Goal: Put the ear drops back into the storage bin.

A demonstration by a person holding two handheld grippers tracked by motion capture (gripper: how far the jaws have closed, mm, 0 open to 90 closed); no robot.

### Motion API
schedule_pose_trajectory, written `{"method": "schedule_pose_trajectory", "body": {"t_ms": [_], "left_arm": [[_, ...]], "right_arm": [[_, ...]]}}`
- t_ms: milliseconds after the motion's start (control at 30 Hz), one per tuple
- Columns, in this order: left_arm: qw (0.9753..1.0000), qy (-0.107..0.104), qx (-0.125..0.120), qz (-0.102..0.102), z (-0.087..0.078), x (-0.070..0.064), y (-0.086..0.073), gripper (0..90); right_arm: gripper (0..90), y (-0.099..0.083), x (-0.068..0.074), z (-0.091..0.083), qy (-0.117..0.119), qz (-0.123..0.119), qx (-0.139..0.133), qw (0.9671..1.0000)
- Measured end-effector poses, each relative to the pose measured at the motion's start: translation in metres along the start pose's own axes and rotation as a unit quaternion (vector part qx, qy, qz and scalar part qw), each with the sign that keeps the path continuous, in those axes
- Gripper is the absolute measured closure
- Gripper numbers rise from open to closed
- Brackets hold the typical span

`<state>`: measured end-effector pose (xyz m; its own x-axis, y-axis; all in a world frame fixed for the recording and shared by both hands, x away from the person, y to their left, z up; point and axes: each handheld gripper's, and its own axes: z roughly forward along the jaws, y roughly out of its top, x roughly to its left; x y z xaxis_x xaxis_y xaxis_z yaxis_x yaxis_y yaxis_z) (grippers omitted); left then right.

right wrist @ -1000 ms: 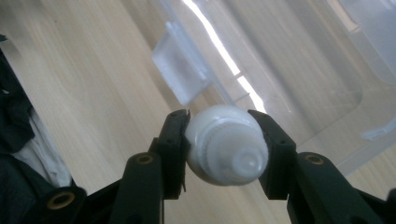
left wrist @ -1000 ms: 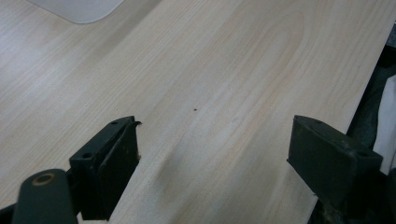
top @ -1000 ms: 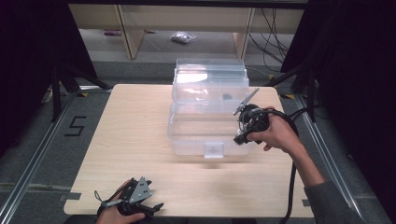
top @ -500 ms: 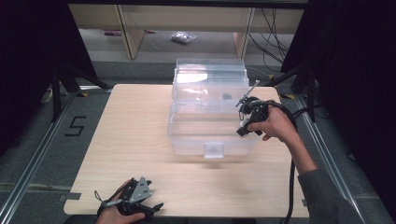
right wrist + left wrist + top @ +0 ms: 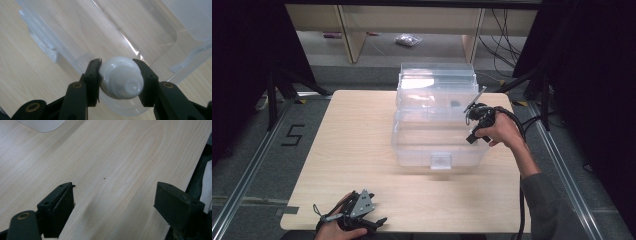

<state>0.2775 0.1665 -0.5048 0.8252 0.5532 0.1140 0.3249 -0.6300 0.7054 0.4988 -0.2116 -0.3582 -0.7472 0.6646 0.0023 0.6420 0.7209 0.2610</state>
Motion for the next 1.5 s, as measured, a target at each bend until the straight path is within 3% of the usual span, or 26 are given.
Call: {"method": "schedule_pose_trajectory", "body": {"t_ms": [133, 500, 533, 567, 1233, 1267, 1300, 1367, 1400, 1500], "left_arm": [[0.9997, 0.008, 0.015, 0.017, -0.001, 0.002, 0.000, 15.7], [0.9999, 0.000, 0.009, 0.009, -0.001, 0.002, 0.000, 15.7], [0.9999, 0.000, 0.009, 0.009, -0.001, 0.002, 0.000, 15.7], [0.9999, 0.004, 0.008, 0.008, -0.001, 0.001, 0.000, 15.7], [0.9998, 0.005, 0.011, 0.013, -0.001, 0.002, 0.000, 15.6], [0.9998, 0.005, 0.011, 0.013, -0.001, 0.002, 0.000, 15.6], [0.9999, 0.004, 0.009, 0.010, -0.001, 0.002, 0.000, 15.6], [0.9999, 0.003, 0.008, 0.009, -0.001, 0.002, 0.000, 15.6], [0.9999, 0.002, 0.008, 0.008, -0.001, 0.001, 0.000, 15.6], [0.9999, 0.002, 0.009, 0.009, -0.001, 0.001, 0.000, 15.6]], "right_arm": [[60.2, 0.002, -0.004, 0.005, -0.001, 0.002, 0.005, 1.0000], [60.2, 0.007, -0.008, 0.022, 0.008, 0.018, 0.021, 0.9996], [60.2, 0.007, -0.010, 0.023, 0.007, 0.009, 0.017, 0.9998], [60.2, 0.007, -0.009, 0.025, 0.012, 0.017, 0.019, 0.9996], [60.2, 0.011, -0.012, 0.041, 0.010, 0.035, 0.037, 0.9986], [60.2, 0.011, -0.014, 0.042, 0.009, 0.028, 0.034, 0.9990], [60.2, 0.011, -0.012, 0.042, 0.012, 0.036, 0.037, 0.9986], [60.2, 0.012, -0.014, 0.044, 0.011, 0.022, 0.034, 0.9991], [60.2, 0.012, -0.013, 0.044, 0.012, 0.037, 0.041, 0.9984], [60.2, 0.011, -0.013, 0.047, 0.015, 0.041, 0.040, 0.9982]]}}
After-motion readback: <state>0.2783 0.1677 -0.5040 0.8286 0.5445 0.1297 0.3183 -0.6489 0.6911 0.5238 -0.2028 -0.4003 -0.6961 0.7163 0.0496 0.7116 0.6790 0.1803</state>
